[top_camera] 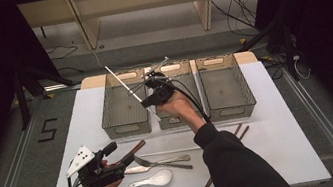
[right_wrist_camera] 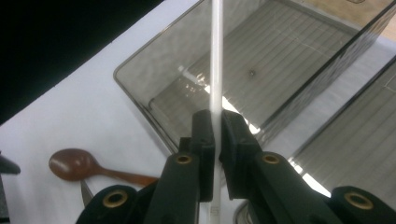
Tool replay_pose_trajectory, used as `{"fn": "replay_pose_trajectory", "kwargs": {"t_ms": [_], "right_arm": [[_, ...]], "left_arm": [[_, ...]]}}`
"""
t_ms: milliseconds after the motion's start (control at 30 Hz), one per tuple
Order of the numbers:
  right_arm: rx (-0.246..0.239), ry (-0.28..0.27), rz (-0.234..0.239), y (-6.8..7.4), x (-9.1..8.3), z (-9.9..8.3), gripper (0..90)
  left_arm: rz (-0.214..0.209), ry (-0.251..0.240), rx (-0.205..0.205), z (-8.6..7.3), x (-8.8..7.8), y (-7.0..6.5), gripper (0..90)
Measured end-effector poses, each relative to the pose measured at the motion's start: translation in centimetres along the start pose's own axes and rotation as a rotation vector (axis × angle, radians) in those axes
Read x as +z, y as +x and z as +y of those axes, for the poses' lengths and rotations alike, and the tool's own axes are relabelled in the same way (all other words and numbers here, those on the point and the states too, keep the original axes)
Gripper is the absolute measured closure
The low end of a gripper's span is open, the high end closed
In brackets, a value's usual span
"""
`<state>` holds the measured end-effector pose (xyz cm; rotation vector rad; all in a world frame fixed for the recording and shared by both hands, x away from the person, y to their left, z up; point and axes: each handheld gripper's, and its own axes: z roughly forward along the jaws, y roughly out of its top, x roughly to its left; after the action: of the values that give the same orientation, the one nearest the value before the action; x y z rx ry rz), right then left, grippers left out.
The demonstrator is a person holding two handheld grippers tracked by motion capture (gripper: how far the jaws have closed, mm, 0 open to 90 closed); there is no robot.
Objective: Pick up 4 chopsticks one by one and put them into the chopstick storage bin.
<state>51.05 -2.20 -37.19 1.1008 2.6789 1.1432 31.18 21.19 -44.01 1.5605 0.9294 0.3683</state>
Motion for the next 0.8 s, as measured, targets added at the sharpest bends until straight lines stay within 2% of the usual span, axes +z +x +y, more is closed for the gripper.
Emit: {"fn": "replay_pose_trajectory", "kwargs": {"t_ms": [367,800], "right_arm": [[0.057,-0.034,-0.022,0.8,1.6,2.5,84.8],[0.107,-0.041,-0.03,1.1,3.2,3.3,84.8]], "left_arm": [[0.001,0.001,0.011,0.0,-0.1,0.0,18.9],[-0.002,-0.002,0.011,0.1,-0.1,-0.1,18.9]]}}
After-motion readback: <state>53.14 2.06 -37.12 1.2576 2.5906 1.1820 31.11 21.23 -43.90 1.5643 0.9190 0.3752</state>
